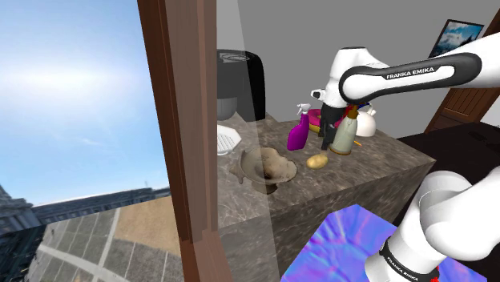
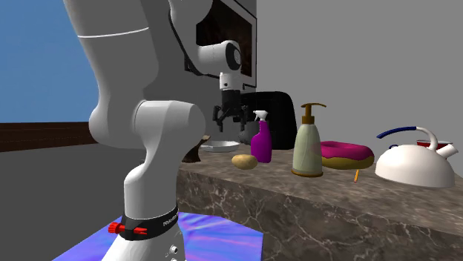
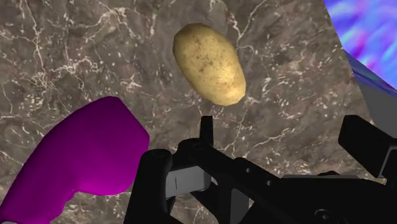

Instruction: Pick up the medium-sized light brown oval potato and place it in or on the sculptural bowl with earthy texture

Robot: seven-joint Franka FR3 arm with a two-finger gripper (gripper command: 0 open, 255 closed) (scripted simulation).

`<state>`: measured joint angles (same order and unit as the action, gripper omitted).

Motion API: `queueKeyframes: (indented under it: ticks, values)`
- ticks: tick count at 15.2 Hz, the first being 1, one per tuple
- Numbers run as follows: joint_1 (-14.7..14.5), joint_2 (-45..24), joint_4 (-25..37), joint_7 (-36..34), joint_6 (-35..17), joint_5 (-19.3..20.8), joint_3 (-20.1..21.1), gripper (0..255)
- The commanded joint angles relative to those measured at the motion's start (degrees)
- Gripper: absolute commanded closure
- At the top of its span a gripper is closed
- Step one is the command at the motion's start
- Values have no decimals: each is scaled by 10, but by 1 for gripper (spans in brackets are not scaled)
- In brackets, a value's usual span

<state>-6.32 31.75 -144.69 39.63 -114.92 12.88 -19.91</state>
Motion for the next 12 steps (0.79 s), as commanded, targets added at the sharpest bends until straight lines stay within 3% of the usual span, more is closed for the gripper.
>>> queueKeyframes:
  ticks: [1, 6, 12]
  values:
    - [-12, -40, -1, 60, -31, 9, -25, 0]
    - [-40, -144, 1, 201, -108, 19, -78, 0]
    - [-40, -173, -19, 209, -155, 16, -88, 0]
